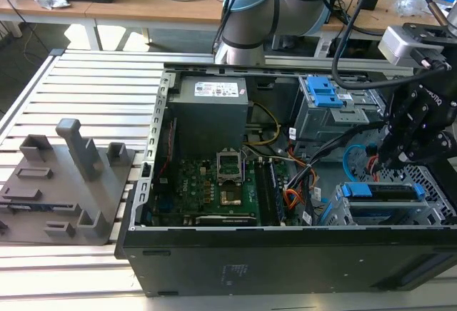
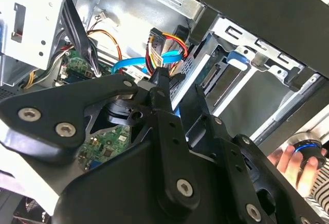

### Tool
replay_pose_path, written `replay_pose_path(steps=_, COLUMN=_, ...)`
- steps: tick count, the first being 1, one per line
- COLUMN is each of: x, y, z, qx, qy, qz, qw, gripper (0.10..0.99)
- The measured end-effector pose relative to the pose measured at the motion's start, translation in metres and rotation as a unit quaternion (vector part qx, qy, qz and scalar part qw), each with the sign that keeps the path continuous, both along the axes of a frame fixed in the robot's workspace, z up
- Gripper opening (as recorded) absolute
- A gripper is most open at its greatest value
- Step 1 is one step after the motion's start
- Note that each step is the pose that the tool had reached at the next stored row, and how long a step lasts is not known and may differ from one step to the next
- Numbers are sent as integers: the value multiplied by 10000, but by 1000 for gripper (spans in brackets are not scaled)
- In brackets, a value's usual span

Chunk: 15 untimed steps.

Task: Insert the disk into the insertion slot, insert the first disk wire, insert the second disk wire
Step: 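Insert the first disk wire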

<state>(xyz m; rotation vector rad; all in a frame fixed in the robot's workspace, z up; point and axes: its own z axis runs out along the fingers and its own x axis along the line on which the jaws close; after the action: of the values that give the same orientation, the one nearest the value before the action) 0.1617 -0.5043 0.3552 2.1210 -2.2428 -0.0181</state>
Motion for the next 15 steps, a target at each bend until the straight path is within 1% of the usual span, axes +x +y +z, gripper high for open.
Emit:
replay_pose_path(steps=2, x=0, y=0, z=0, qx=-4, qy=0, qz=0, qw=10000, gripper=349)
replay_pose_path(steps=4, x=0, y=0, z=-1, qx=-9, qy=0, qz=0, qw=10000, gripper=220)
replay_pose_path(steps=5, x=0, y=0, z=0, qx=-11, qy=0, qz=0, qw=10000, gripper=220)
replay_pose_path(steps=6, x=0, y=0, z=0, qx=-14, qy=0, qz=0, qw=10000, gripper=176)
replay_pose_path(steps=10, x=0, y=-1, z=0, qx=-26, qy=0, qz=0, qw=10000, gripper=176)
replay_pose_path(steps=12, x=1, y=-29, z=1, qx=-27, qy=0, qz=1, qw=10000, gripper=176)
replay_pose_path(steps=13, x=1, y=-66, z=0, qx=-26, qy=0, qz=0, qw=10000, gripper=176)
replay_pose_path(steps=14, x=0, y=-129, z=0, qx=-26, qy=0, qz=0, qw=10000, gripper=176)
replay_pose_path(steps=15, x=0, y=-167, z=0, qx=-26, qy=0, qz=0, qw=10000, gripper=176)
